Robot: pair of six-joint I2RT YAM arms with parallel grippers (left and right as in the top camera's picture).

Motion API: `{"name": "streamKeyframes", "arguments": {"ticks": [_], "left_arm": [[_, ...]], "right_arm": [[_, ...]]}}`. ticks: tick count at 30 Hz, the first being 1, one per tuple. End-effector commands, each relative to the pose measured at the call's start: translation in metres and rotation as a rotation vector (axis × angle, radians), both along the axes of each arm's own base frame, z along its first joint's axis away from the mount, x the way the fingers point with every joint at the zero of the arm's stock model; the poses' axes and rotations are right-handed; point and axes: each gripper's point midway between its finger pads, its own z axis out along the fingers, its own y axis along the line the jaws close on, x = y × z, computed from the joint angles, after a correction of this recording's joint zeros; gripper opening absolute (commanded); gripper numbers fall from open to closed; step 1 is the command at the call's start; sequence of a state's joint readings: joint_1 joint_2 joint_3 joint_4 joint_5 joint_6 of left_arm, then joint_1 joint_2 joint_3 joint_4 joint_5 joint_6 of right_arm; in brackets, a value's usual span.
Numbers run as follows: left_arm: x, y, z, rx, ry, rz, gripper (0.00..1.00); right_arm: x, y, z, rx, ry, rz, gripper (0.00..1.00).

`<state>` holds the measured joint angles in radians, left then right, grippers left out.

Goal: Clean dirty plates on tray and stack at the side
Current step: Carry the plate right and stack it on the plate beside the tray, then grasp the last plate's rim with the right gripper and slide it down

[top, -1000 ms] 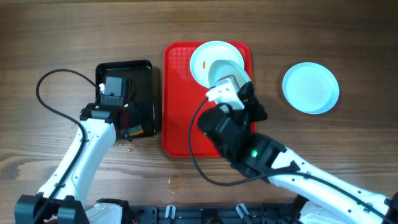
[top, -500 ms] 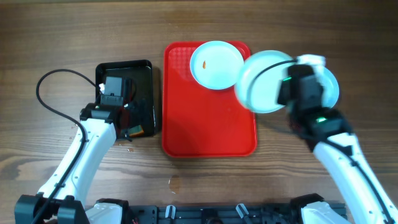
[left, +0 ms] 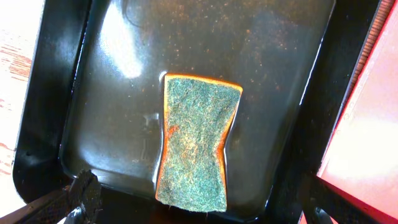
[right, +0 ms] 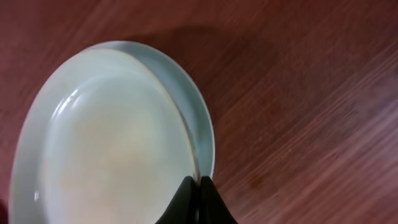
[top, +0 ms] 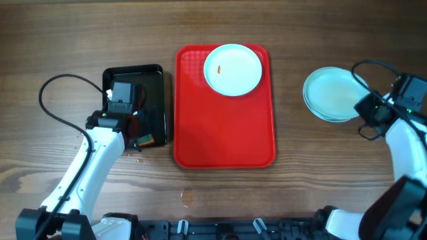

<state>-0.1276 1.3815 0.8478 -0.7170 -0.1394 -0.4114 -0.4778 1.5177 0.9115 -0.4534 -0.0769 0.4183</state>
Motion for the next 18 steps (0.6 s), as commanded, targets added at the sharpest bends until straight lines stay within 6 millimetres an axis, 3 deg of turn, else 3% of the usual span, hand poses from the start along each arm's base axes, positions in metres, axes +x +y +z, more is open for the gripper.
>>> {"name": "streamKeyframes", "arguments": {"ticks": [1, 3, 7, 10, 11, 13, 16, 18], "left_arm": [[-0.001, 0.001, 0.002, -0.005, -0.006, -0.006, 1.00], [-0.001, 0.001, 0.002, -0.005, -0.006, -0.006, 1.00], [-0.001, 0.001, 0.002, -0.005, -0.005, -0.006, 1.00], [-0.001, 0.001, 0.002, -0.005, -0.005, -0.006, 1.00], [-0.001, 0.001, 0.002, -0.005, -0.005, -0.006, 1.00], [-0.001, 0.001, 0.002, -0.006, -0.005, -0.006, 1.00], [-0.001, 0.001, 0.002, -0.005, -0.005, -0.006, 1.00], [-0.001, 0.001, 0.002, -0.005, -0.005, -0.006, 1.00]], "right_arm": [[0.026, 0.024, 0.000, 0.084, -0.083, 0.151, 0.28], [0.030, 0.031, 0.001, 0.086, -0.088, 0.173, 0.45], [0.045, 0.063, 0.028, 0.082, -0.180, 0.302, 0.45], [0.057, 0.119, 0.063, 0.113, -0.303, 0.519, 0.37], [0.058, 0.147, 0.075, 0.124, -0.336, 0.610, 0.37], [0.056, 0.186, 0.083, 0.119, -0.354, 0.732, 0.37], [0.050, 0.248, 0.074, 0.066, -0.315, 0.888, 0.38], [0.052, 0.270, 0.060, -0.033, -0.272, 0.929, 0.40]]}}
